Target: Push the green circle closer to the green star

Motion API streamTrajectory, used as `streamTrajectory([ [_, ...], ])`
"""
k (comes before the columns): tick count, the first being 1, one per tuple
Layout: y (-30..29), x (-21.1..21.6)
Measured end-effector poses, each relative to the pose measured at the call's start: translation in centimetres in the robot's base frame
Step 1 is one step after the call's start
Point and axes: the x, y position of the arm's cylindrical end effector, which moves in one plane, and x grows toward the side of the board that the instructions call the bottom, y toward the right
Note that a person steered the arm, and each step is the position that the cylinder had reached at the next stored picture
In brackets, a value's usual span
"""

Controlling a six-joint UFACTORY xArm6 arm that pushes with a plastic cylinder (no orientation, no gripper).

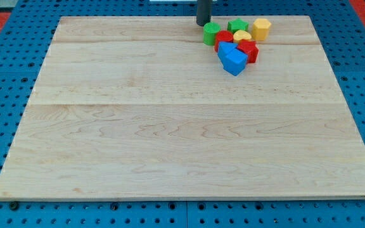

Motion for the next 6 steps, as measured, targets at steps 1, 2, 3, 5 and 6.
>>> streamTrajectory([
  [1, -2.4, 6.2],
  [2, -0.4, 6.6],
  [3, -0.8, 5.9],
  [5, 0.3, 3.5],
  [6, 0.9, 3.4],
])
